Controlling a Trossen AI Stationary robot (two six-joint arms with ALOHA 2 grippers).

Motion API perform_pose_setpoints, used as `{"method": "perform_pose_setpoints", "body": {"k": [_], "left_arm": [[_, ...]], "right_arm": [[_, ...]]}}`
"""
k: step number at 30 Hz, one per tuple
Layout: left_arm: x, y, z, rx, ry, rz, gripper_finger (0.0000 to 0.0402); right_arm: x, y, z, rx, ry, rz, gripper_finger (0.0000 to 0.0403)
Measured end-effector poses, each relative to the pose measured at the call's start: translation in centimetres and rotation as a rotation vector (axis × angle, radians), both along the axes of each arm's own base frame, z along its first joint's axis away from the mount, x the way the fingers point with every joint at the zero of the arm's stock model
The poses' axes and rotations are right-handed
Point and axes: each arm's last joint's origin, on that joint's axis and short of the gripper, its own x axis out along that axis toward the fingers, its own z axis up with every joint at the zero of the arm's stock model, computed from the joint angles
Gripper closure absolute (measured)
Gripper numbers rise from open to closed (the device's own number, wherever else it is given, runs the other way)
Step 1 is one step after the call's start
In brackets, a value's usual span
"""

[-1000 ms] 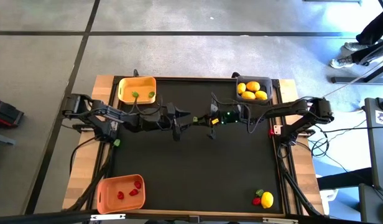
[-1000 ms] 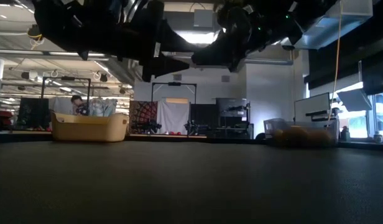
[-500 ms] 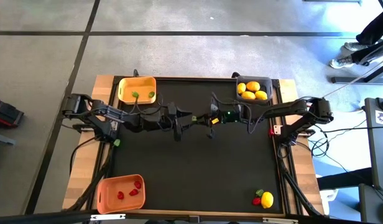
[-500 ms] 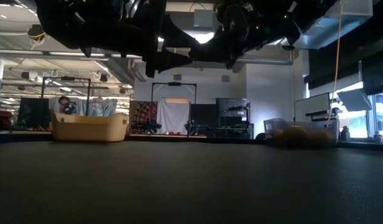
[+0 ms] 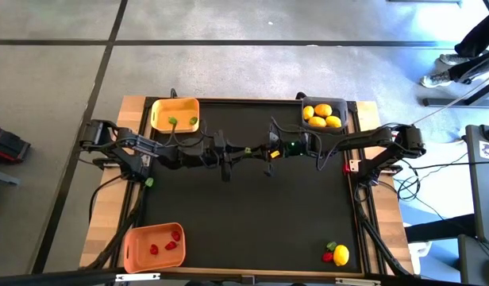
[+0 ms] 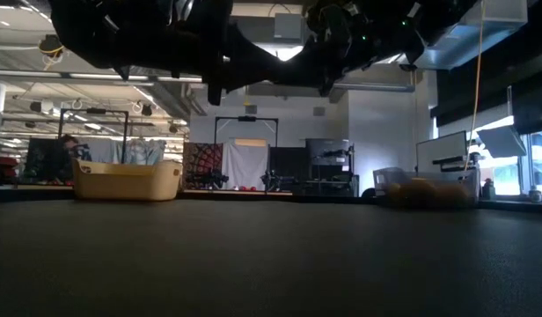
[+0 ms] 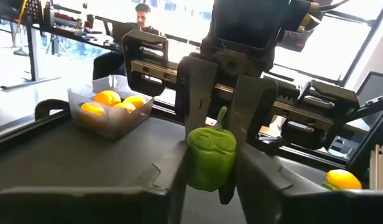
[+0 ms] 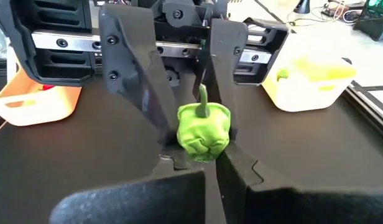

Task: Sort produce into baskets
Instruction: Put the green bell pepper into the yellow bin

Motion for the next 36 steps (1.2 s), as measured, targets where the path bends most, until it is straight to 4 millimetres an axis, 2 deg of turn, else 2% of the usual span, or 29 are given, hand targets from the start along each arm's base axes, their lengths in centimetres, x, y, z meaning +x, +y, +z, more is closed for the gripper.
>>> {"method": "perform_pose_setpoints", "body": {"k": [5, 10, 13, 17, 20, 24, 30, 36], "left_arm": [[0.0, 0.0, 0.0, 0.037, 0.008, 0.001, 0.0326], [0.0, 0.0, 0.0, 0.038, 0.008, 0.003, 0.0346], [0.0, 0.0, 0.0, 0.040, 0.008, 0.002, 0.0351], [0.0, 0.1, 0.0, 0.055, 0.014, 0.004, 0.0352], [0.0, 0.2, 0.0, 0.067, 0.020, 0.010, 0.0352], [-0.3, 0.8, 0.0, 0.064, 0.056, 0.028, 0.0353], [-1.5, 2.1, 0.7, 0.045, 0.138, 0.073, 0.0353], [-3.9, 4.0, 1.7, 0.004, 0.254, 0.161, 0.0353]], "right_arm": [[0.0, 0.0, 0.0, 0.028, 0.001, -0.010, 0.0391], [0.0, 0.0, 0.0, 0.069, 0.003, -0.027, 0.0387], [0.0, 0.0, 0.0, 0.080, 0.003, -0.025, 0.0360], [-0.1, 0.0, -0.1, 0.074, 0.015, -0.023, 0.0299], [-0.8, -0.4, -0.4, 0.032, 0.097, -0.021, 0.0262], [-2.5, -0.8, -0.2, 0.026, 0.228, -0.084, 0.0236], [-5.0, -0.8, -1.1, 0.008, 0.482, -0.205, 0.0228], [-5.4, -0.7, -3.3, 0.028, 0.594, -0.223, 0.0228]]}}
